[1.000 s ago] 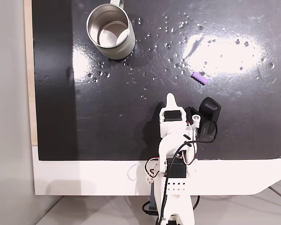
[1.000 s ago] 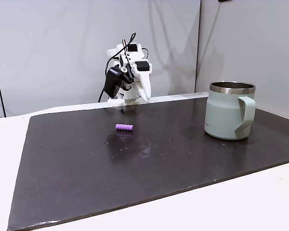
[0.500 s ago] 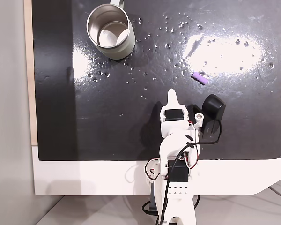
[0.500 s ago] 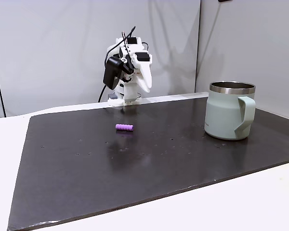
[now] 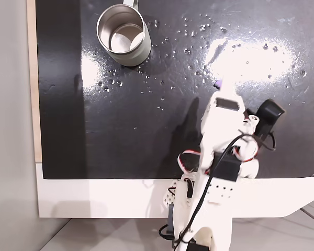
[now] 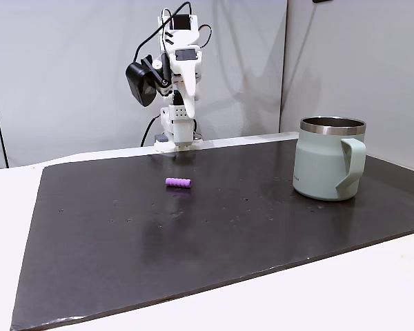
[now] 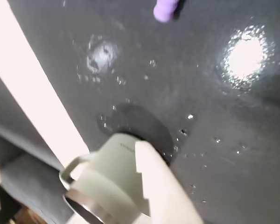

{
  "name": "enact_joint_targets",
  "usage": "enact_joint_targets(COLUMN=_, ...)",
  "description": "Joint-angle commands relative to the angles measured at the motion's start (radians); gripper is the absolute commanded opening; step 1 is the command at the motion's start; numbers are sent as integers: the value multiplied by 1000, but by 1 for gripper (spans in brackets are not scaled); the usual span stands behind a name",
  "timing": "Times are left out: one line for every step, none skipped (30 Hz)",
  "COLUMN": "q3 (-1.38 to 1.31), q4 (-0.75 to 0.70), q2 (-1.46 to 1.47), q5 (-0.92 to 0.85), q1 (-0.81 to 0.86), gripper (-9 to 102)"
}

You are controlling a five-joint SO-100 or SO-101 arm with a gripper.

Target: Grasp a pengrip and put it in the cup.

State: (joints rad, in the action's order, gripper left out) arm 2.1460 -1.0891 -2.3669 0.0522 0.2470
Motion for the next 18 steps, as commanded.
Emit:
enact_joint_targets(q3=-209, q4=-72, q2=183, q5=48, q1=38, gripper=31)
enact_joint_targets(q3=-249, q4=-94, q2=236, q5=61, q1=41, gripper=31)
enact_joint_targets(q3=-284, q4=-114, q2=285, q5=75, q1=44, gripper=31)
enact_joint_targets(q3=-314, q4=-130, q2=330, q5=86, q1=44, gripper=31)
enact_joint_targets(q3=-337, q4=-140, q2=370, q5=92, q1=46, gripper=31)
enact_joint_targets(q3=-356, q4=-144, q2=405, q5=101, q1=44, gripper=31)
enact_joint_targets(q3=-368, q4=-146, q2=437, q5=110, q1=44, gripper=31)
enact_joint_targets(q3=-377, q4=-147, q2=469, q5=117, q1=44, gripper=31)
enact_joint_targets(q3=-387, q4=-147, q2=499, q5=121, q1=43, gripper=31)
enact_joint_targets(q3=-396, q4=-147, q2=529, q5=127, q1=43, gripper=31)
enact_joint_targets(q3=-402, q4=-147, q2=557, q5=130, q1=43, gripper=30)
enact_joint_targets(q3=-407, q4=-143, q2=584, q5=137, q1=43, gripper=30)
enact_joint_targets(q3=-411, q4=-140, q2=612, q5=141, q1=43, gripper=30)
enact_joint_targets(q3=-414, q4=-135, q2=643, q5=144, q1=43, gripper=30)
enact_joint_targets(q3=-420, q4=-132, q2=675, q5=147, q1=44, gripper=30)
enact_joint_targets(q3=-428, q4=-129, q2=709, q5=152, q1=44, gripper=30)
enact_joint_targets(q3=-436, q4=-127, q2=742, q5=153, q1=46, gripper=30)
enact_joint_targets(q3=-445, q4=-124, q2=776, q5=156, q1=46, gripper=30)
